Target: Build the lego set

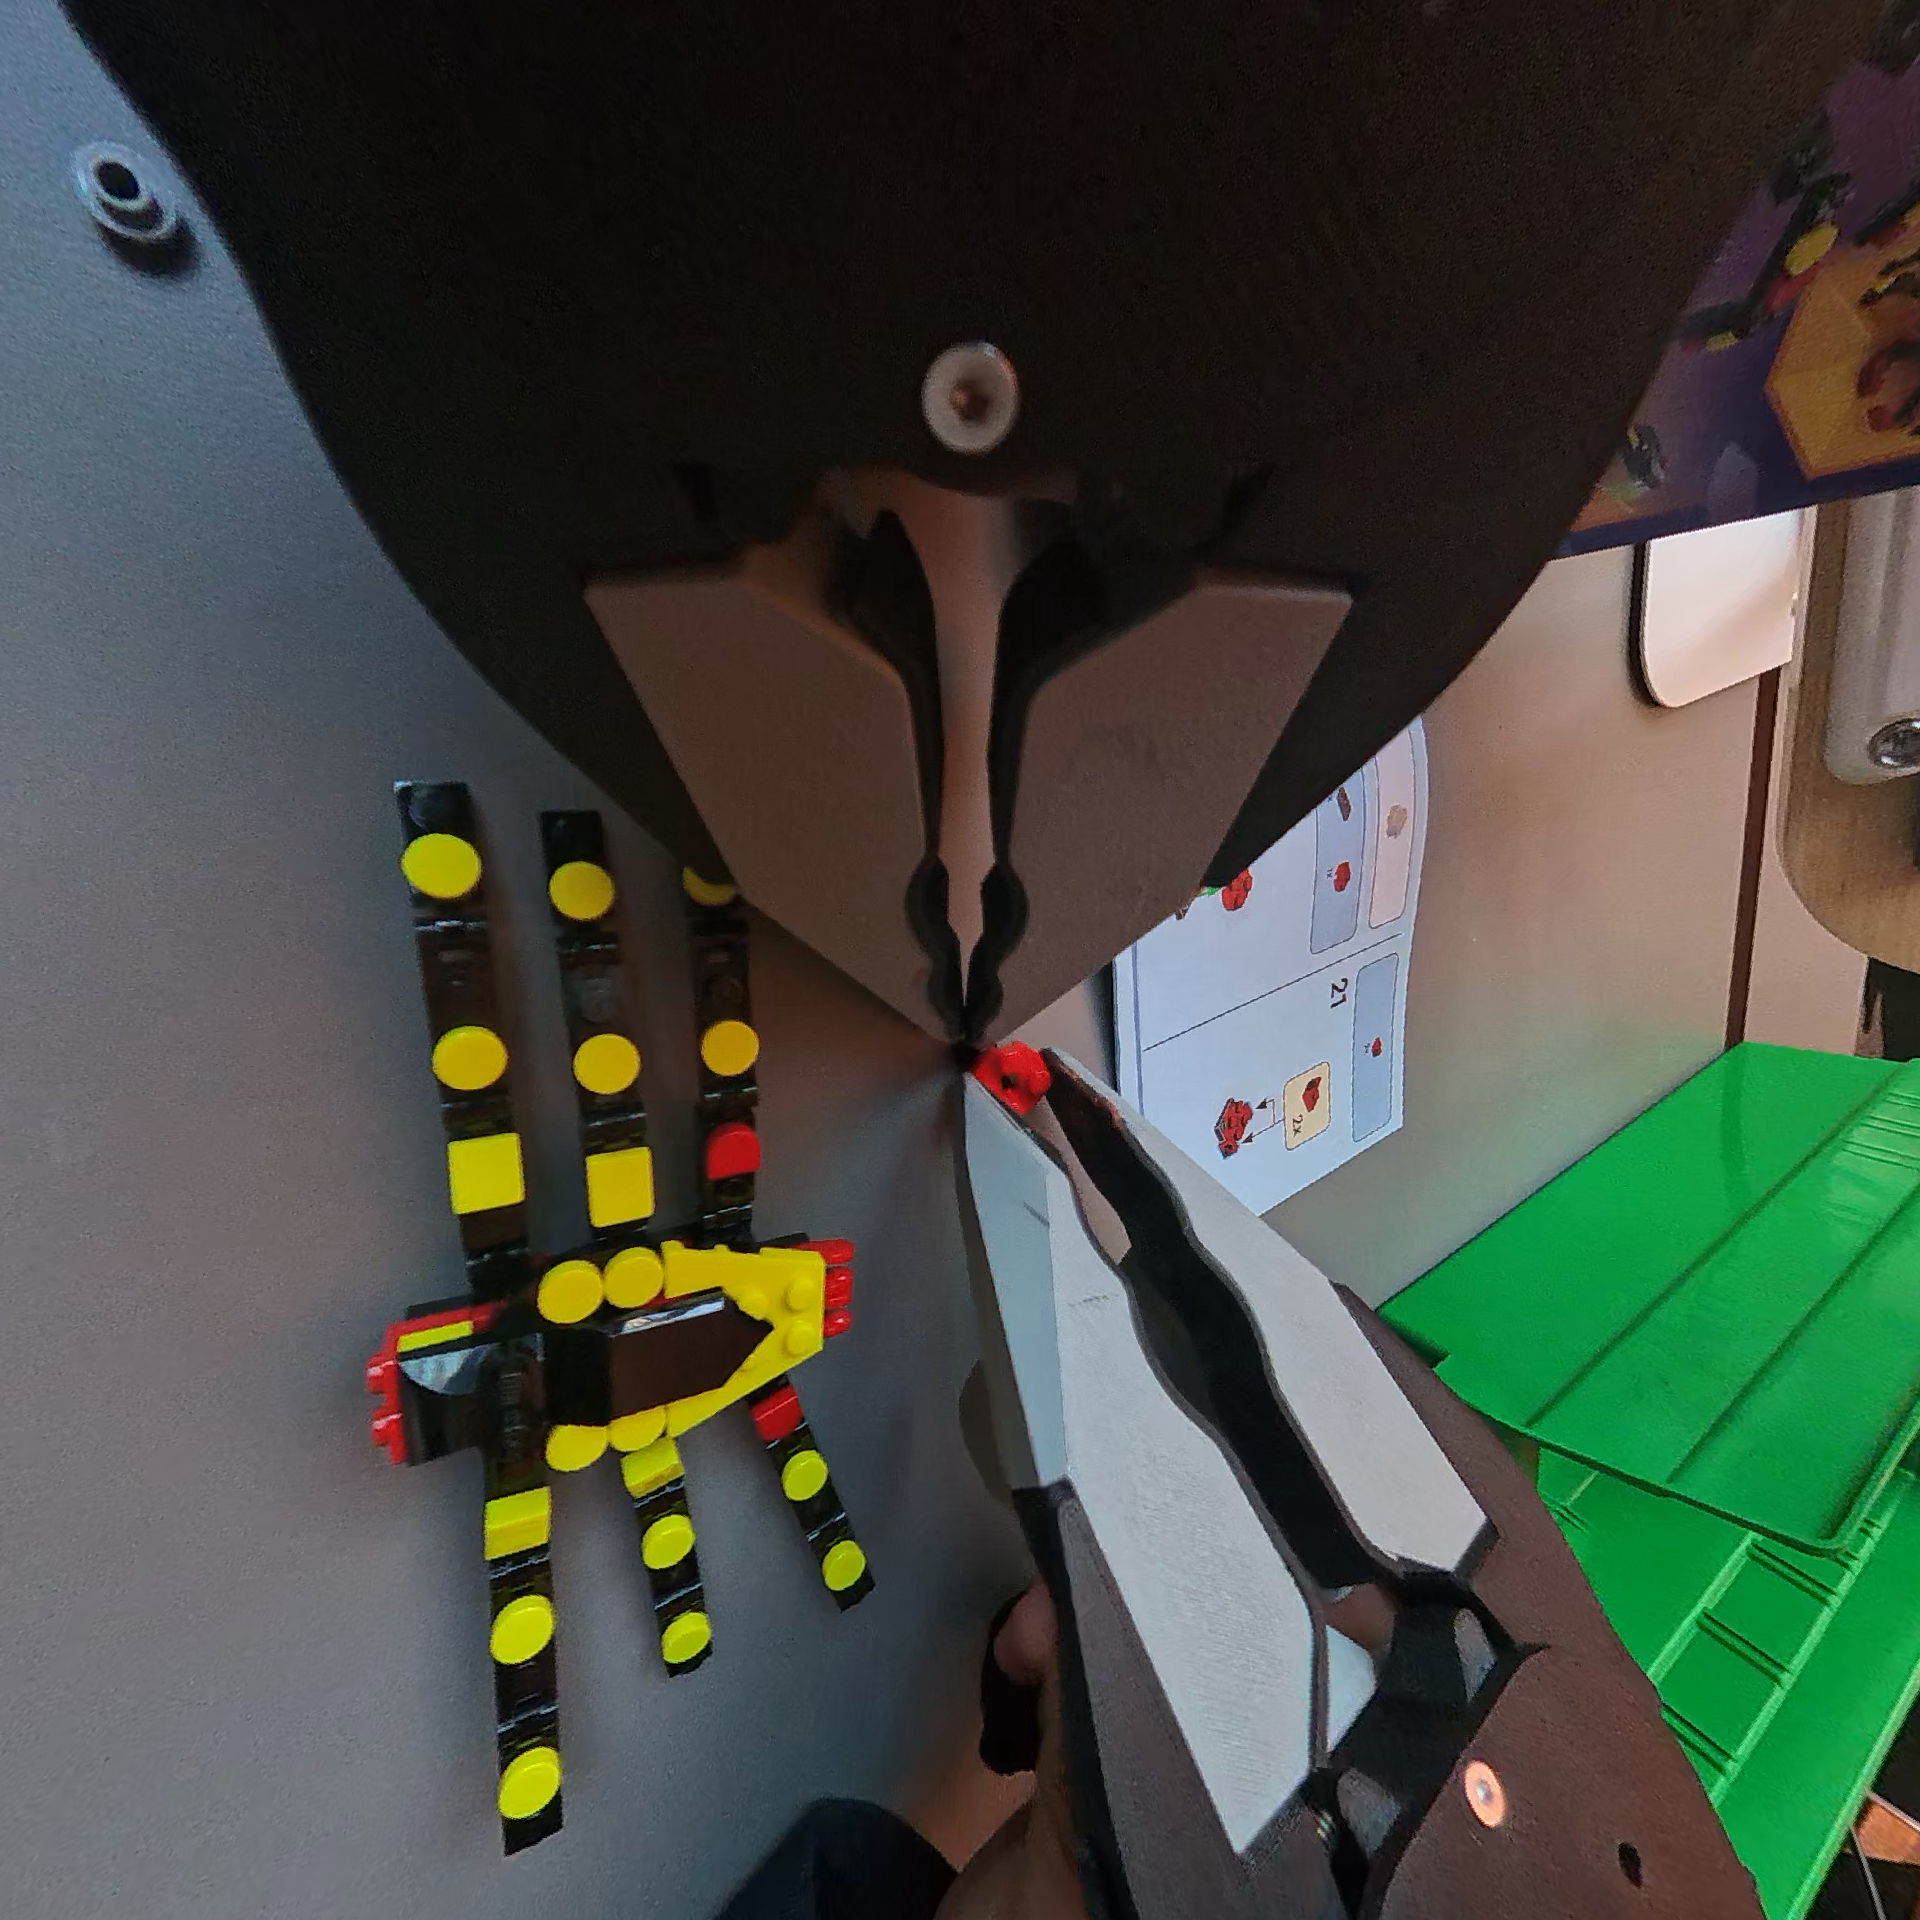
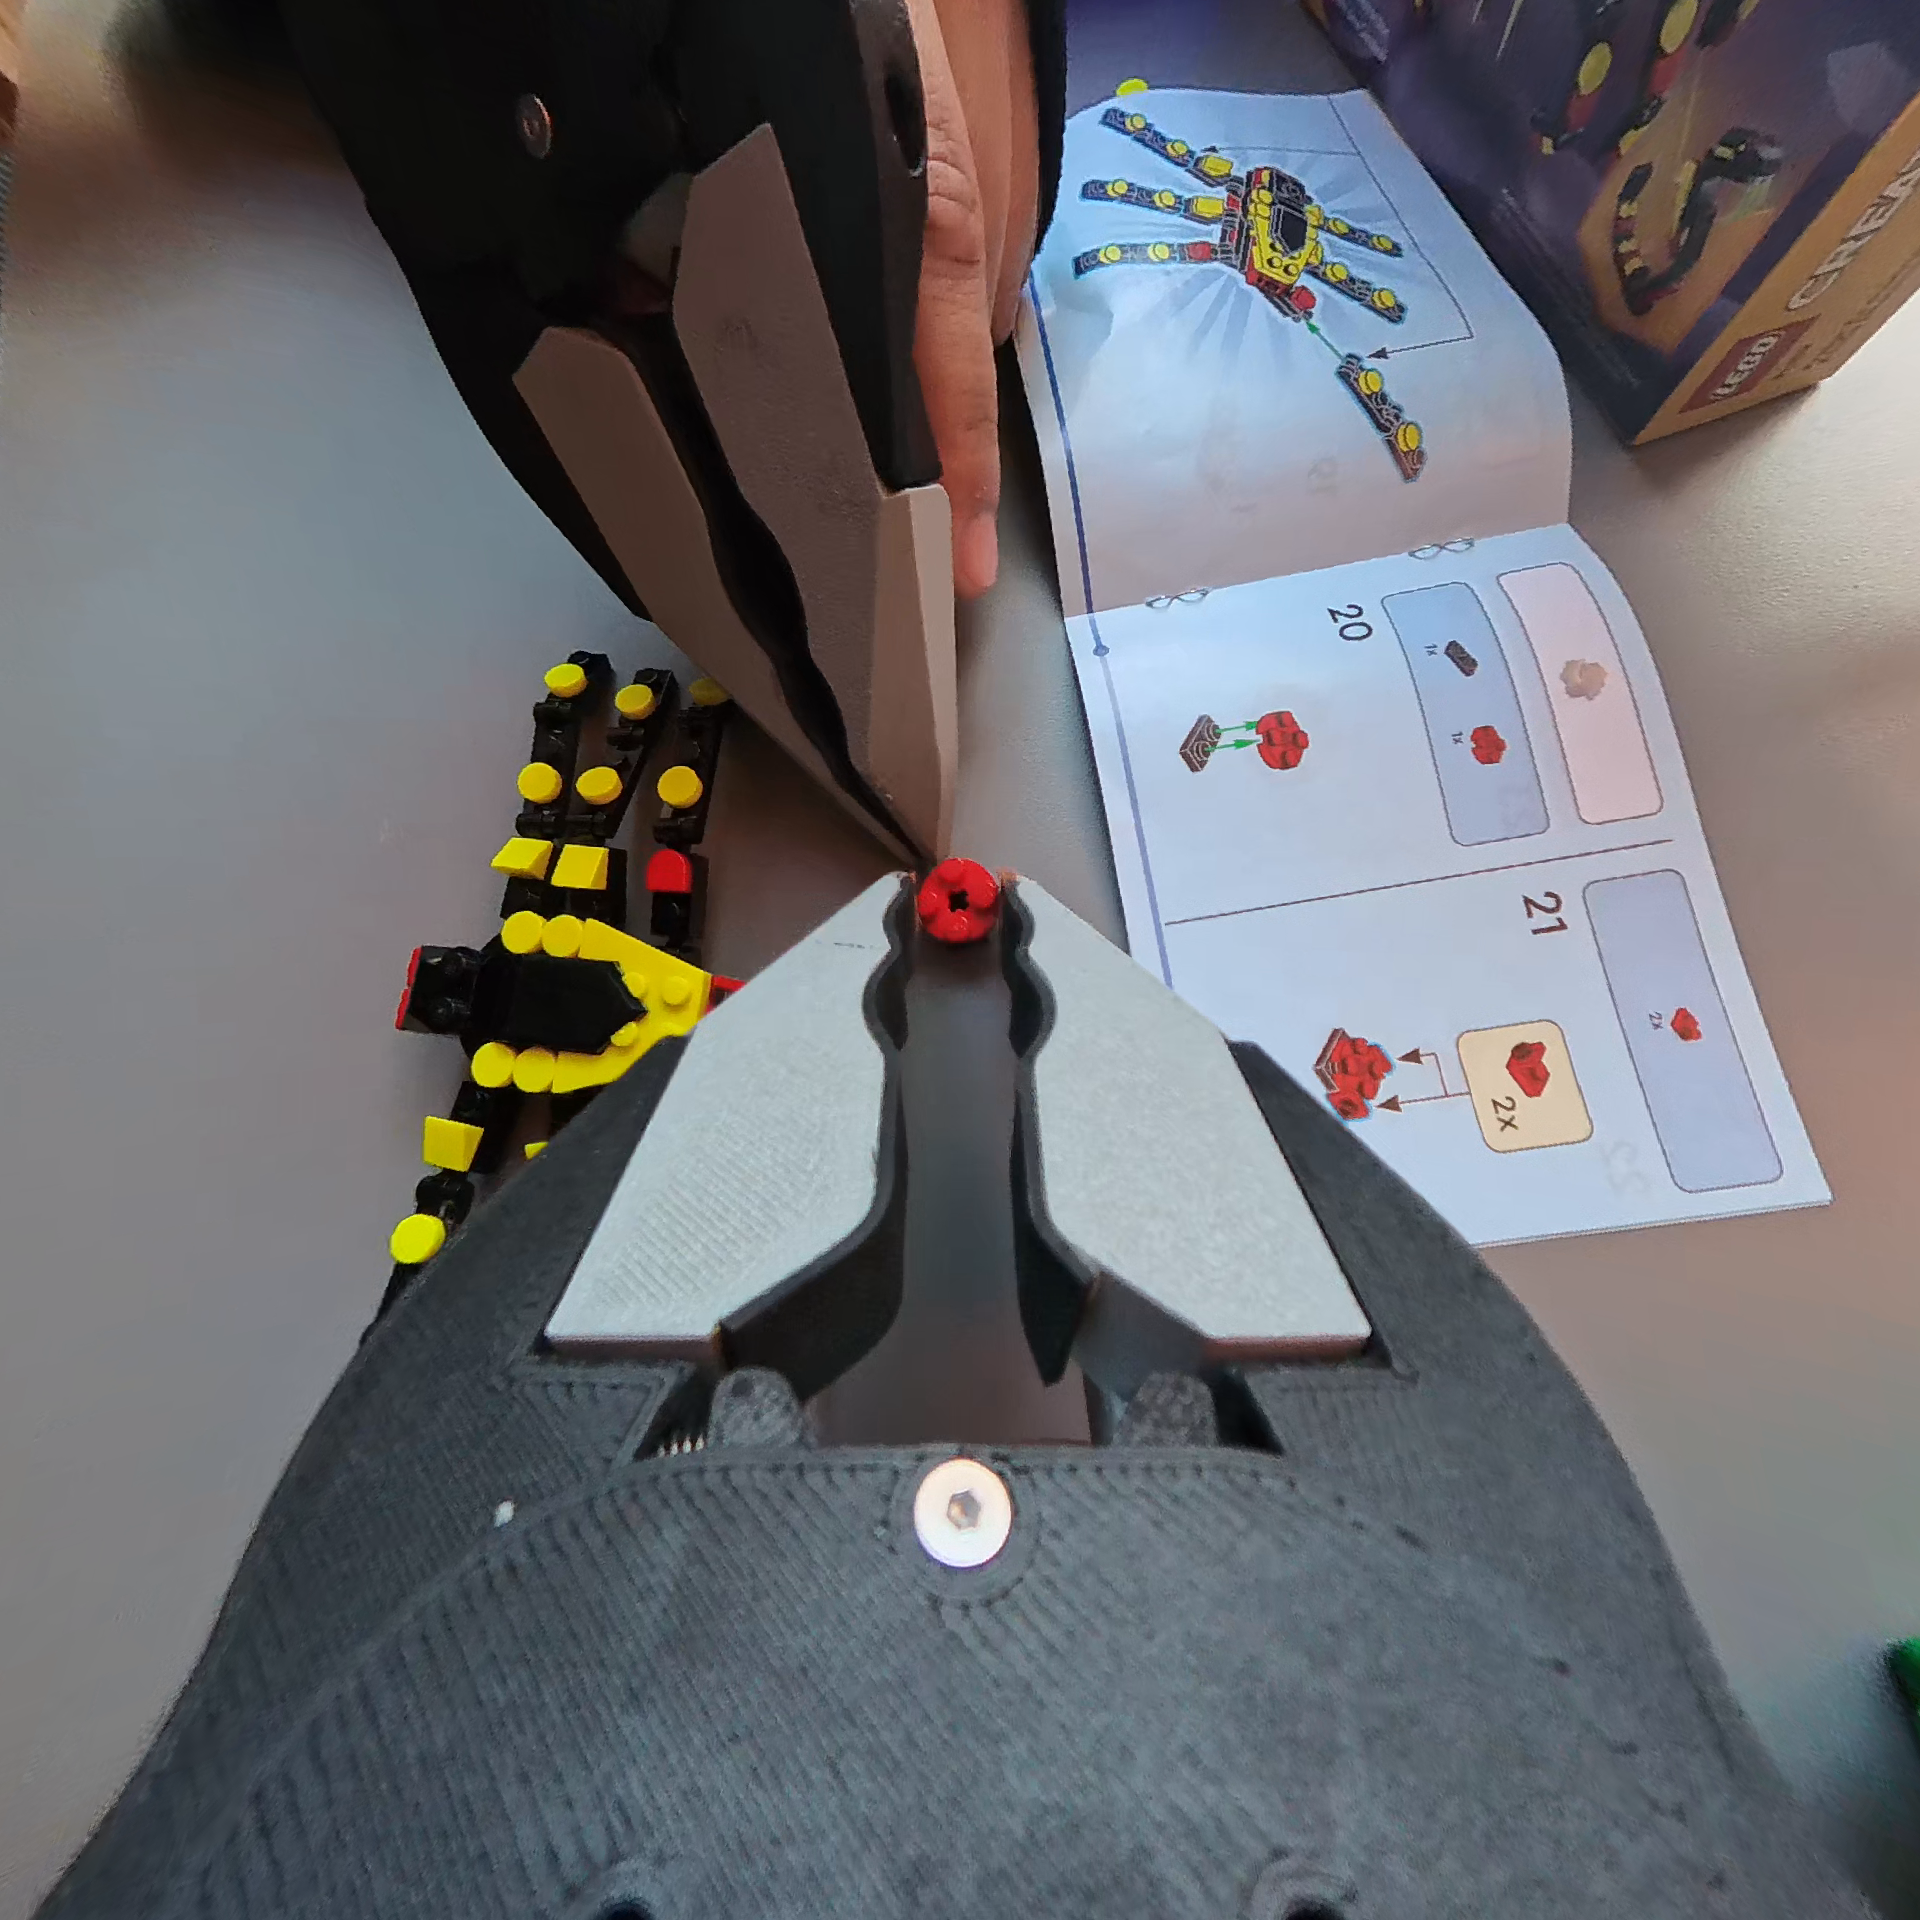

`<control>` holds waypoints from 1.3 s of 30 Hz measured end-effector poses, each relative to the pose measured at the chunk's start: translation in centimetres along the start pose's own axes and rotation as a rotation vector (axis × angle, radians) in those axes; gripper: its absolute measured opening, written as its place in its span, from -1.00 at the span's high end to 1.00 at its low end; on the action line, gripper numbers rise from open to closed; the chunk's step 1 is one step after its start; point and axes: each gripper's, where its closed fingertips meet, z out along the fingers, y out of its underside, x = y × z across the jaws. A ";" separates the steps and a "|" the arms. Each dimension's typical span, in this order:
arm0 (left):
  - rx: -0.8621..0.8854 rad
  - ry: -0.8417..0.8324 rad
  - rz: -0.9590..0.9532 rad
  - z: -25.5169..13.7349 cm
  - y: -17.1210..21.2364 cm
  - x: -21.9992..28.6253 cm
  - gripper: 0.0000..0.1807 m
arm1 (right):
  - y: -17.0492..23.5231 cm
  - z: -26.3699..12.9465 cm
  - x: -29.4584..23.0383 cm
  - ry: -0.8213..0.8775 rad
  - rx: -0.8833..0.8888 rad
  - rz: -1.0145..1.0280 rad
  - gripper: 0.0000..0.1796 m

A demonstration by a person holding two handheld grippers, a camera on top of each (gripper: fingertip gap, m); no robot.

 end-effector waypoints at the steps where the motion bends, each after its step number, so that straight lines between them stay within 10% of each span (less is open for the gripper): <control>1: 0.000 0.001 -0.002 0.0 0.0 0.0 1.00 | 0.0 0.0 0.0 0.001 0.000 -0.005 0.86; 39: -0.007 0.031 -0.114 0.3 0.2 -0.8 0.94 | 0.4 -0.4 -0.2 -0.053 0.002 0.062 0.86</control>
